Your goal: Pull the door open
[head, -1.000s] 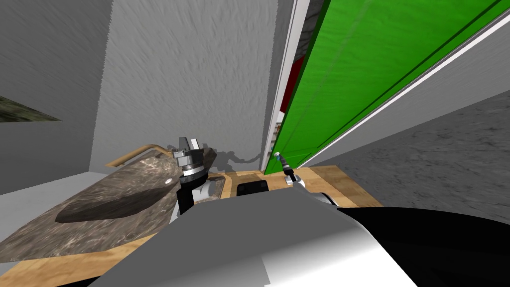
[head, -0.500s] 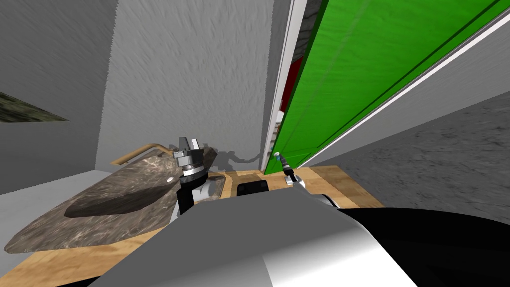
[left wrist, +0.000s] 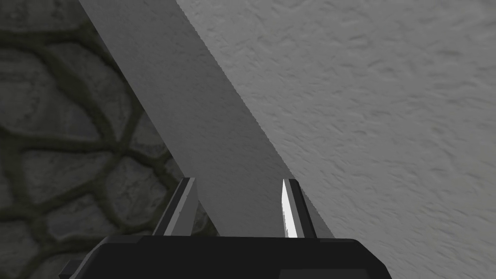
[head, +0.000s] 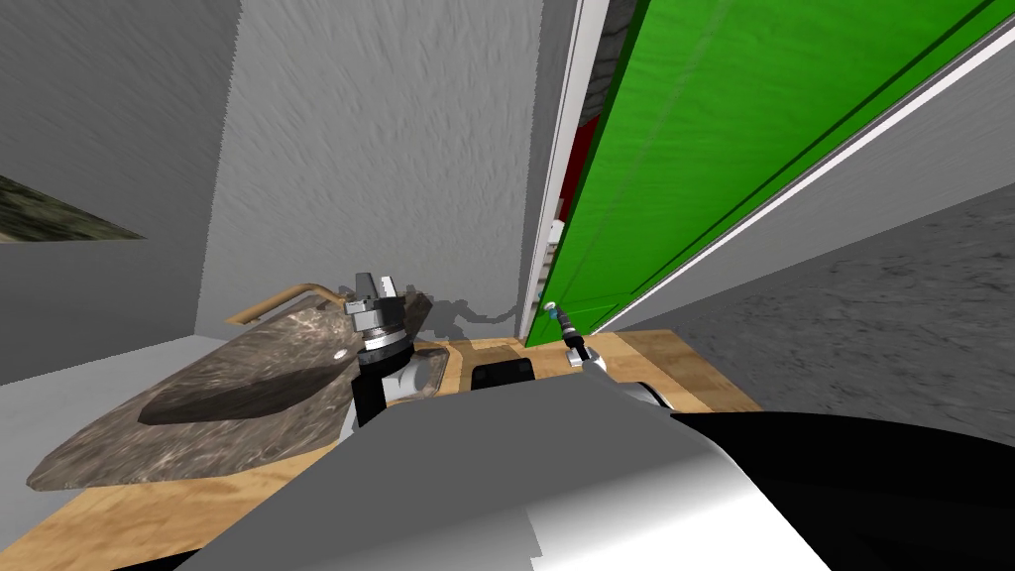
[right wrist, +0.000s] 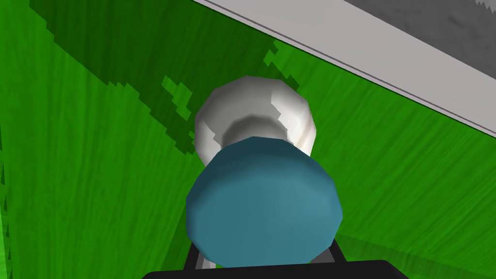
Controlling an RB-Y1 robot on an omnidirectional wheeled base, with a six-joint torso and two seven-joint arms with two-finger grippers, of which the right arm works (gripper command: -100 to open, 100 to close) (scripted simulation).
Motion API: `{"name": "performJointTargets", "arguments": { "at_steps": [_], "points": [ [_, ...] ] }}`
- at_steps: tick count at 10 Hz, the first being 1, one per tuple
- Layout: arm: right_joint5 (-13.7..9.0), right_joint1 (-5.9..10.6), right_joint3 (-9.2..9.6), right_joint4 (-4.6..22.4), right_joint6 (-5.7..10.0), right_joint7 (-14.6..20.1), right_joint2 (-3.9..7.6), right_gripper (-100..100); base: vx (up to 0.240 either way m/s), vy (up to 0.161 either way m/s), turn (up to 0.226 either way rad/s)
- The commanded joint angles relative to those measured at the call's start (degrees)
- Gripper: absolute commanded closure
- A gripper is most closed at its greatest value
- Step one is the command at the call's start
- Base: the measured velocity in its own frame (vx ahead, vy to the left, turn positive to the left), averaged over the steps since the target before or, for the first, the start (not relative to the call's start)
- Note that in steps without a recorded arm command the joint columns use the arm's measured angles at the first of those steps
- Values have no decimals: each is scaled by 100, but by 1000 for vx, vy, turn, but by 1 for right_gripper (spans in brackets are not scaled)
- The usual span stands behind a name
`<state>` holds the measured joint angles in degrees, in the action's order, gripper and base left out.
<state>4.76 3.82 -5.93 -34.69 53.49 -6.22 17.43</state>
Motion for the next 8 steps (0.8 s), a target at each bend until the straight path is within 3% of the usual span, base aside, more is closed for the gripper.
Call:
{"name": "performJointTargets", "arguments": {
  "at_steps": [1, 2, 3, 6, 8],
  "points": [
    [43, -18, 134, 33, 53, 50, -164, 100, -9, -10, 6],
    [43, -18, 134, 33, 53, 50, -164, 100, 8, -5, -11],
    [-29, -1, 190, 47, 49, 286, -158, 100, -13, -12, 12],
    [-29, -1, 190, 47, 49, 286, -158, 100, -13, -3, 7],
    [-29, -1, 190, -99, 49, 286, -158, 100, -8, 5, -12]
  ]
}}
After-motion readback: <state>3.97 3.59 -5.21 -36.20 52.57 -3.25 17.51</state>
